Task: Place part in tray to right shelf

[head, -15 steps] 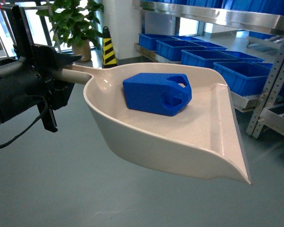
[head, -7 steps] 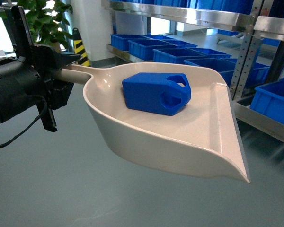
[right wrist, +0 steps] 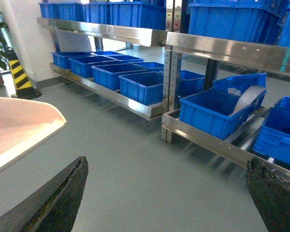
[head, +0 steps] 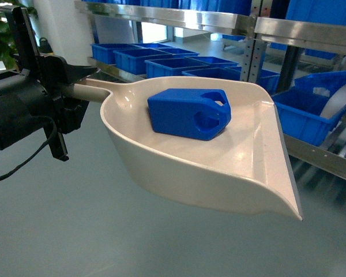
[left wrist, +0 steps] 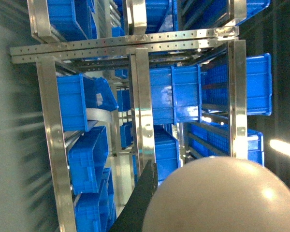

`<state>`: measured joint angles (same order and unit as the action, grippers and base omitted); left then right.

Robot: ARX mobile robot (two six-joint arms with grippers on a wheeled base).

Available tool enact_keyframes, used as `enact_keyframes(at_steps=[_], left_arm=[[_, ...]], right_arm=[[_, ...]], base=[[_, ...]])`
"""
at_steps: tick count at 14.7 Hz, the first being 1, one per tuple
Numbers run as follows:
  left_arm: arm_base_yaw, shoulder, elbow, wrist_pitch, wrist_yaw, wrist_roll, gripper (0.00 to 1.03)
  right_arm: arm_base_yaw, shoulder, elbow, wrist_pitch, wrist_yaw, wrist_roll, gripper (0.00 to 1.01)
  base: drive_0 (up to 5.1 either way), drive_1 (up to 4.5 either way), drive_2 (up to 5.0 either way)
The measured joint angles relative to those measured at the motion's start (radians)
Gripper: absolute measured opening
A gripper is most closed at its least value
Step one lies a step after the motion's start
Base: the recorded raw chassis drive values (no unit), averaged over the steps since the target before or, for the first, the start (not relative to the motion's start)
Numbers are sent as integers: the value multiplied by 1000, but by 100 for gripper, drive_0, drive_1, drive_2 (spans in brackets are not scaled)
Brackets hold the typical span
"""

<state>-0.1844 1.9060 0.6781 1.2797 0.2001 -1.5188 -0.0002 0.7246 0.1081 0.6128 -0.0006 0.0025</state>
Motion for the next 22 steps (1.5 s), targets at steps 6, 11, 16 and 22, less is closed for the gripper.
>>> enact_keyframes(at_steps=[6,11,16,22], left_arm=[[0,0,0,0,1,0,13],[-5,0,0,0,5,0,13],[-4,0,0,0,6,0,13],[-2,0,0,0,3,0,13]], right_arm=[[0,0,0,0,0,0,98],[0,0,0,0,0,0,98],[0,0,0,0,0,0,98],[0,0,0,0,0,0,98]], base=[[-164,-164,-164],[-162,-162,-162],[-161,-161,-161],[-157,-157,-157]])
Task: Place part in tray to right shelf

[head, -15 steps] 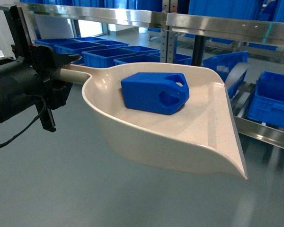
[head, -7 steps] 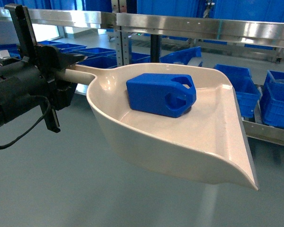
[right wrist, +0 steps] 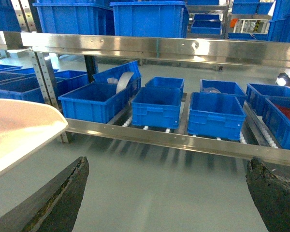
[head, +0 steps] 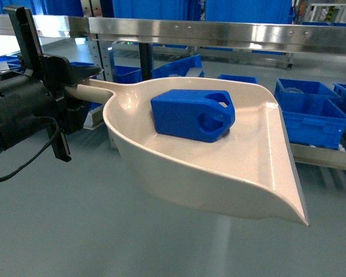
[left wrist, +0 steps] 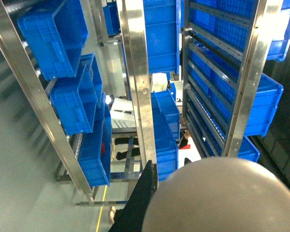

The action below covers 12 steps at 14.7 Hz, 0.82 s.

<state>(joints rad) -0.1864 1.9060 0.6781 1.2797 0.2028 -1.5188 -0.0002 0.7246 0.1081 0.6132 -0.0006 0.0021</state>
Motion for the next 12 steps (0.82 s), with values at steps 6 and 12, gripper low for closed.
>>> enact_keyframes(at_steps=[6,12], left_arm=[[-3,0,0,0,3,0,13],[-2,0,0,0,-1,0,13]], right_arm=[[0,0,0,0,0,0,98],[-1,0,0,0,1,0,98]], base=[[-162,-162,-162],[-133,-133,-133]])
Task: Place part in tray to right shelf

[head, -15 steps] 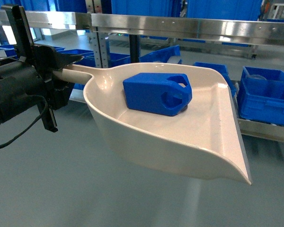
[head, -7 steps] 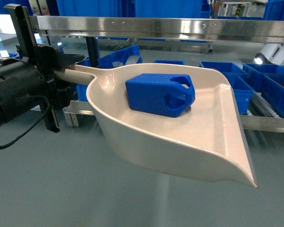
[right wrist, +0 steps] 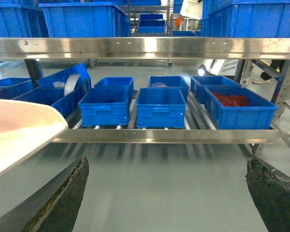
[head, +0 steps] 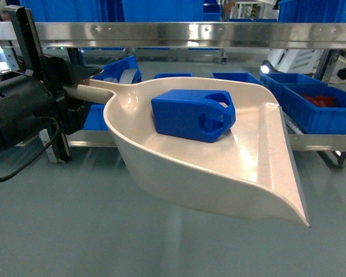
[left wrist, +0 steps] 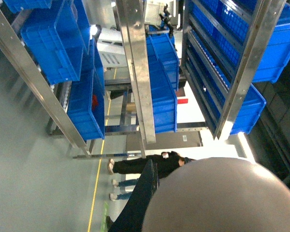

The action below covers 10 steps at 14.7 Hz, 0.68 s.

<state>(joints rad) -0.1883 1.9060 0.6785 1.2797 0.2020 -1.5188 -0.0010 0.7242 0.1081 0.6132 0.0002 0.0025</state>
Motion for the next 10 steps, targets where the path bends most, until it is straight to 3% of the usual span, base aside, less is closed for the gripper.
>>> enact_keyframes(at_steps=[10], left_arm=[[0,0,0,0,1,0,13]], right_arm=[[1,0,0,0,2,0,98]], base=[[0,0,0]])
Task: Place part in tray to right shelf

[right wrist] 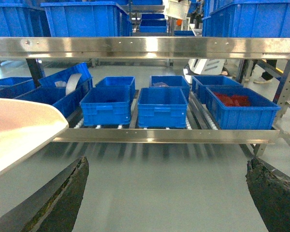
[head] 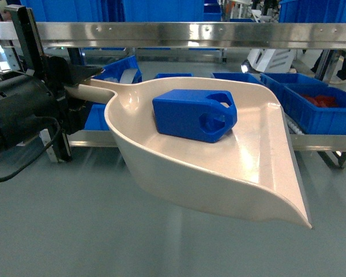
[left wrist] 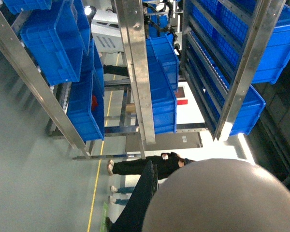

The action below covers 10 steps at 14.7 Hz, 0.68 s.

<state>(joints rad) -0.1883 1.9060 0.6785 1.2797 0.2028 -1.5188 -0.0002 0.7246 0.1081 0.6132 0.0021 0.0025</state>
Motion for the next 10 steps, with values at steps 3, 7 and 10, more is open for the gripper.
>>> enact_keyframes(at_steps=[3,7,10], left_arm=[[1,0,0,0,0,0,13],[1,0,0,2,0,0,13],[1,0,0,0,0,0,13]], right_arm=[[0,0,0,0,0,0,98],[0,0,0,1,0,0,98],[0,0,0,0,-3,0,98]], base=[[0,0,0],[0,0,0],[0,0,0]])
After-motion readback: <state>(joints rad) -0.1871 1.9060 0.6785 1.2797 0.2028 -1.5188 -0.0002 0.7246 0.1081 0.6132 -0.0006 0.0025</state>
